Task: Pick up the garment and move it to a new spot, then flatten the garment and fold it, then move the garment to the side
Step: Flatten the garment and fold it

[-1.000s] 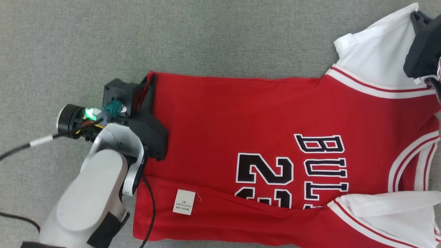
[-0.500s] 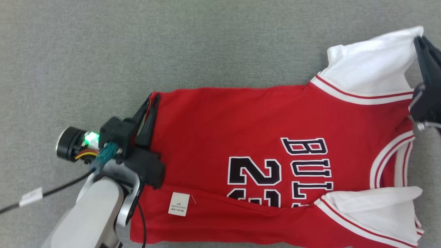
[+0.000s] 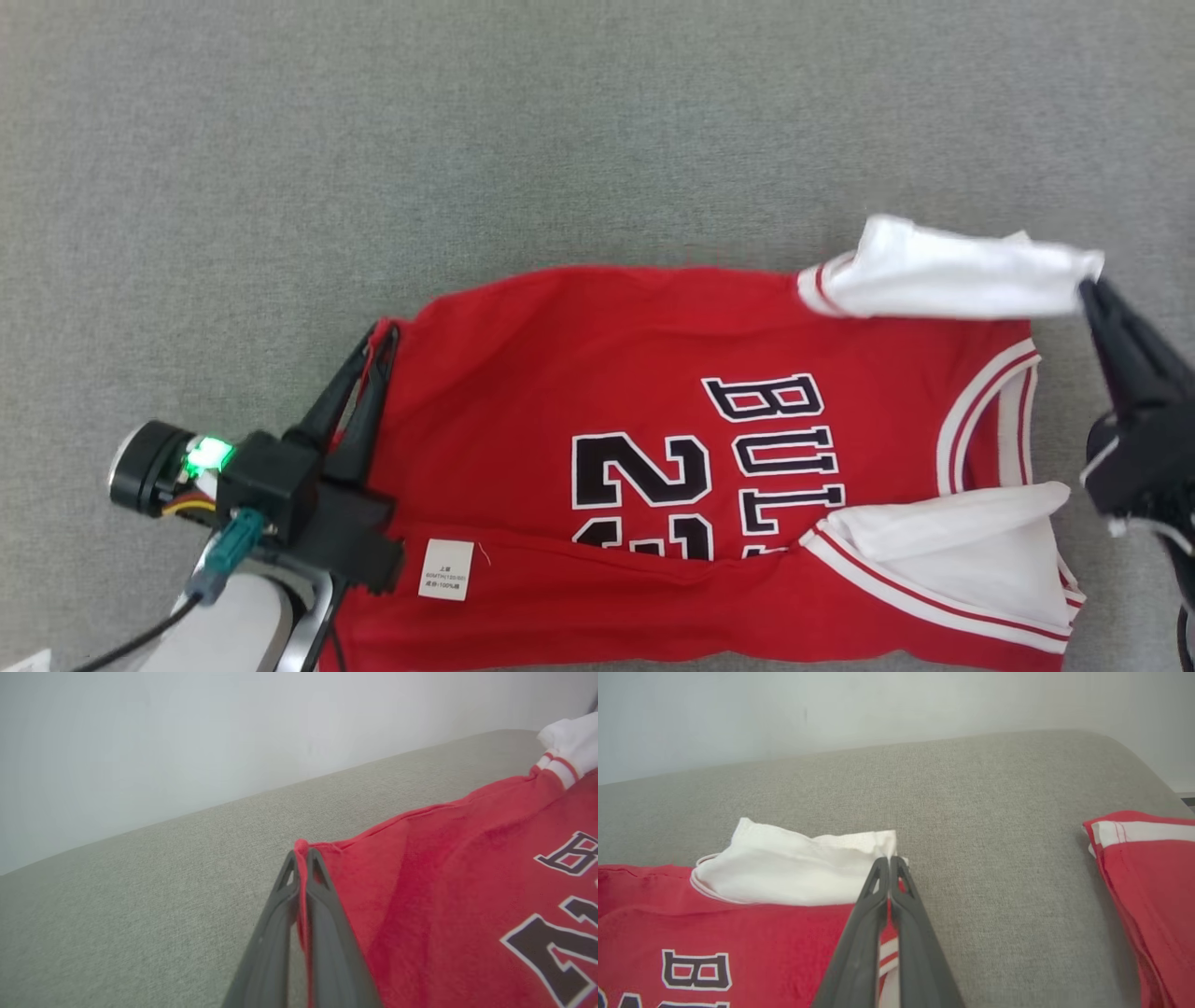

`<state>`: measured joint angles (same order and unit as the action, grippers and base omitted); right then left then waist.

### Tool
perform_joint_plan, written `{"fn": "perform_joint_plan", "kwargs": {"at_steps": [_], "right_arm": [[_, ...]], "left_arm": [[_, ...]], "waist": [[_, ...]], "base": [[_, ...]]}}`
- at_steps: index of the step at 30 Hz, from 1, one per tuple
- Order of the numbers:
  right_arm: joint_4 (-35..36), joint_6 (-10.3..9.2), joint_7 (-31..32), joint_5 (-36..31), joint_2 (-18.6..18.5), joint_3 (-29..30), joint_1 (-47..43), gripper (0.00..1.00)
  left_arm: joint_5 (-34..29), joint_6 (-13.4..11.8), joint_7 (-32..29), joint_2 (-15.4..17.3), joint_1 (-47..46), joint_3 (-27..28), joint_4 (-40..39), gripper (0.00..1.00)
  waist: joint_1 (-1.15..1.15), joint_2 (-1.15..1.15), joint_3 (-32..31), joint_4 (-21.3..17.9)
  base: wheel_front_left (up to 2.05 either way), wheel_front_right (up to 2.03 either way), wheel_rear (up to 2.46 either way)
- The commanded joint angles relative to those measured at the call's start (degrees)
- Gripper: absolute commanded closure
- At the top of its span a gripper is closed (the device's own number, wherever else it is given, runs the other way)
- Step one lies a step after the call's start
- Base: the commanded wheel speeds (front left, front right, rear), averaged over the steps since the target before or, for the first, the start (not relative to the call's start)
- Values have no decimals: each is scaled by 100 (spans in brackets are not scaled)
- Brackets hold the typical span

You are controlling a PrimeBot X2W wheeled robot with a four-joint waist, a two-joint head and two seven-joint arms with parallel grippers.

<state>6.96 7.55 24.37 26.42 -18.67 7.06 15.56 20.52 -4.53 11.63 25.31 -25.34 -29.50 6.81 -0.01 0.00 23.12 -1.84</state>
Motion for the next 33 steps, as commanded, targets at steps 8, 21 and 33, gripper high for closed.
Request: {"fn": "perform_joint_plan", "kwargs": {"at_steps": [8, 21, 33], "right_arm": [[527, -16, 702, 381, 96, 136, -887, 100], [1316, -16, 1931, 759, 443, 392, -1888, 100], [1630, -16, 2668, 859, 777, 495, -2384, 100]], "left_arm": [[-30, -36, 199, 284, 549, 14, 2, 100], [-39, -169, 273, 343, 876, 6, 253, 100], [78, -355, 337, 230, 1164, 143, 481, 0]], "waist": [[1, 0, -213, -95], [1, 0, -445, -181], [1, 0, -563, -183]], "base": [[0, 0, 0], [0, 0, 0], [0, 0, 0]]}}
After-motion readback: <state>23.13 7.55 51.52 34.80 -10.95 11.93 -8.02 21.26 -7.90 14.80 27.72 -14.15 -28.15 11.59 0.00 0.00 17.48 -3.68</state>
